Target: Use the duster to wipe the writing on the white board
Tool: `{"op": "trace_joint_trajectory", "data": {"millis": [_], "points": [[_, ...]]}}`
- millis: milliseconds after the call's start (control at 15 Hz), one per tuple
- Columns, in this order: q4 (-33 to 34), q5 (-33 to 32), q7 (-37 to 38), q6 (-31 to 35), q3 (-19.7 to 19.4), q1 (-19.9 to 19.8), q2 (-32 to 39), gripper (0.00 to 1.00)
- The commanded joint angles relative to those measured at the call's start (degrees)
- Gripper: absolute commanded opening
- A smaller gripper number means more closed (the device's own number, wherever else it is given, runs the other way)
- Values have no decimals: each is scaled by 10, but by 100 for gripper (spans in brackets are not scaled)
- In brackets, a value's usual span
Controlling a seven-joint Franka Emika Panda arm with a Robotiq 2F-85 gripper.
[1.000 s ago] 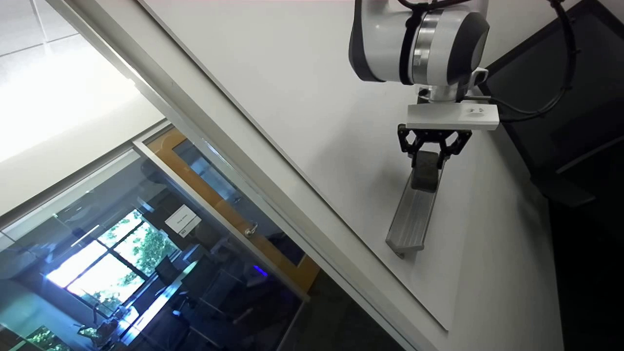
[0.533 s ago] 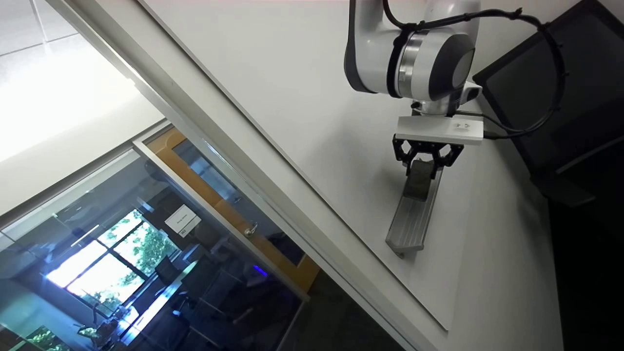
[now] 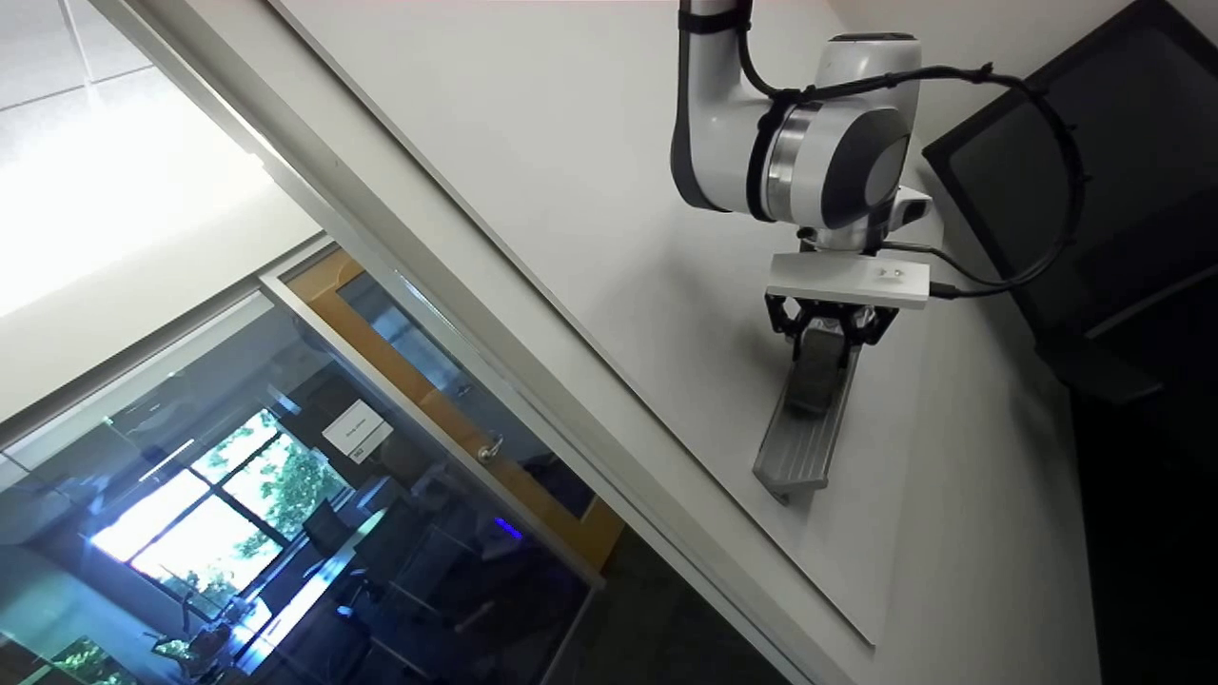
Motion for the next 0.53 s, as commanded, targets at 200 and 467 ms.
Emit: {"op": "trace_joint_trajectory", "data": {"millis": [200, 467], "points": [[9, 13, -14, 37, 3, 14, -10, 85], [-3, 3, -4, 31, 3, 17, -25, 88]]}}
